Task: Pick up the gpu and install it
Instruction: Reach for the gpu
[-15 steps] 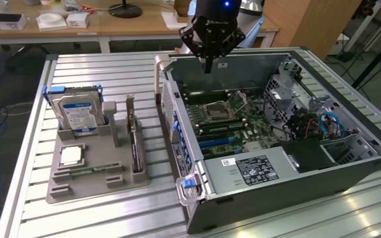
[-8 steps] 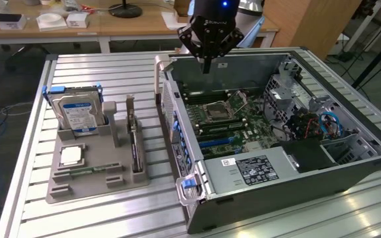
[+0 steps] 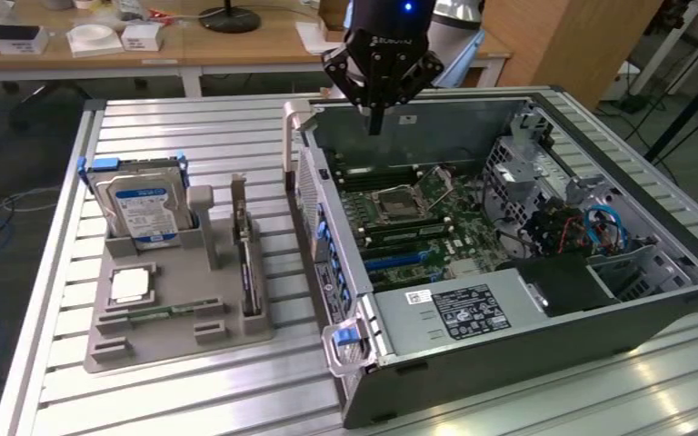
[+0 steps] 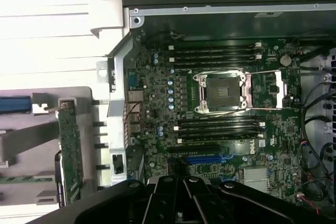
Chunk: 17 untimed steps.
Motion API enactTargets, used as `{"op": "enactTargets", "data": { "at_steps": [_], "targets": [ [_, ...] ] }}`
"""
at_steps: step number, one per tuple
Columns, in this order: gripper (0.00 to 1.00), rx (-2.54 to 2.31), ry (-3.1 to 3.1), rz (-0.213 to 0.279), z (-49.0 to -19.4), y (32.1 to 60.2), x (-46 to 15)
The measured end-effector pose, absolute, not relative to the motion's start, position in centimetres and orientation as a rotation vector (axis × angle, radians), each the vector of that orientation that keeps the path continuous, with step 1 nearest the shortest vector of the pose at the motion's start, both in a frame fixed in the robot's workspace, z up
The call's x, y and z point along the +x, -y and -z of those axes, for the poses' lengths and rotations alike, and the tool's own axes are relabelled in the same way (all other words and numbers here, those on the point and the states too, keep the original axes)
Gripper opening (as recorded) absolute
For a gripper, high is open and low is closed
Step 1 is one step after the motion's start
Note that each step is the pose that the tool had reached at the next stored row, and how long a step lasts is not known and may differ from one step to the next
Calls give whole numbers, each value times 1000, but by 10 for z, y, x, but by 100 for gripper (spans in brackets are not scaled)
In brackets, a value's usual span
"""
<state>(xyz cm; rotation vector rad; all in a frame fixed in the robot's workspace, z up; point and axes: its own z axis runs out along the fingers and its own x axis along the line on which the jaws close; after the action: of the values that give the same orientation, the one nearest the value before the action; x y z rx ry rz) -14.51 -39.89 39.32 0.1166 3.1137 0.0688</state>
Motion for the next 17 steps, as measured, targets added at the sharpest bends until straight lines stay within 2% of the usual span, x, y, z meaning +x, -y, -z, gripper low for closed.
{"op": "enactTargets", "data": {
  "at_steps": [17],
  "targets": [
    [11, 117, -3114, -69, -393, 399, -167]
  ]
}}
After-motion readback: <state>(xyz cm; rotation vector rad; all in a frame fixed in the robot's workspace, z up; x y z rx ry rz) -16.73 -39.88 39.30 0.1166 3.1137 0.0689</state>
